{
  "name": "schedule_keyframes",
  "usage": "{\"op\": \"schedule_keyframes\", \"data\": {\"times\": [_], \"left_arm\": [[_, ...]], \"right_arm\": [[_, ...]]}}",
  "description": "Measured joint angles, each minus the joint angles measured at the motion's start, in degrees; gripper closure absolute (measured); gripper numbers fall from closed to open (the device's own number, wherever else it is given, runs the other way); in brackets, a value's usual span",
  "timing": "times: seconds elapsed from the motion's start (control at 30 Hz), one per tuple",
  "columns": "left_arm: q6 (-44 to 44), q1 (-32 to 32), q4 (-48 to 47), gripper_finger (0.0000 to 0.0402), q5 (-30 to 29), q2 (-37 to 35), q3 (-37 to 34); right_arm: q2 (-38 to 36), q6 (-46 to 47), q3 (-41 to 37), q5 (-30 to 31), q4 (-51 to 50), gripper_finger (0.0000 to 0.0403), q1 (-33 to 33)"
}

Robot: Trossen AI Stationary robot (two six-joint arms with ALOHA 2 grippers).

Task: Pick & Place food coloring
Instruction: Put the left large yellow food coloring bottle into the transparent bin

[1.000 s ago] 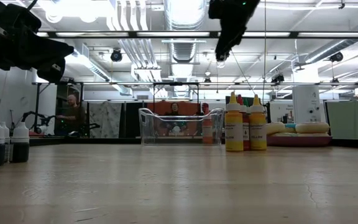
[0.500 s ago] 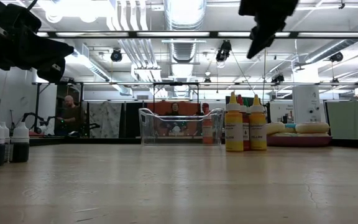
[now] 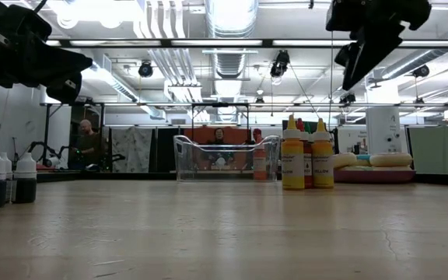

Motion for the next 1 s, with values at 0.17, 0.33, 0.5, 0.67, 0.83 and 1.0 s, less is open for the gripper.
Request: {"op": "schedule_keyframes", "data": {"times": [0.17, 0.33, 0.5, 0.67, 0.83, 1.0], "left_arm": [[-0.02, 0.01, 0.00, 0.0402, 0.00, 0.00, -0.02], [-0.01, 0.01, 0.00, 0.0402, 0.00, -0.01, -0.02], [0.00, 0.01, 0.02, 0.0402, 0.00, 0.00, 0.00], [0.00, 0.00, 0.02, 0.0402, 0.00, 0.00, -0.02], [0.00, 0.01, 0.00, 0.0402, 0.00, 0.00, -0.02], [0.00, 0.00, 0.01, 0.0402, 0.00, -0.01, -0.01]], "right_arm": [[2.12, 3.25, 0.06, 0.10, 2.07, 0.0234, 0.79], [6.18, 5.52, 3.61, 0.73, 2.09, 0.0234, 0.87], [10.61, 4.59, 9.08, 1.15, 1.70, 0.0234, 0.92], [16.15, -1.47, 14.86, 1.02, -1.46, 0.0234, 0.90], [21.87, -8.96, 20.95, 0.74, -5.02, 0.0234, 0.90], [26.65, -13.25, 25.68, -0.02, -6.03, 0.0234, 0.90]]}}
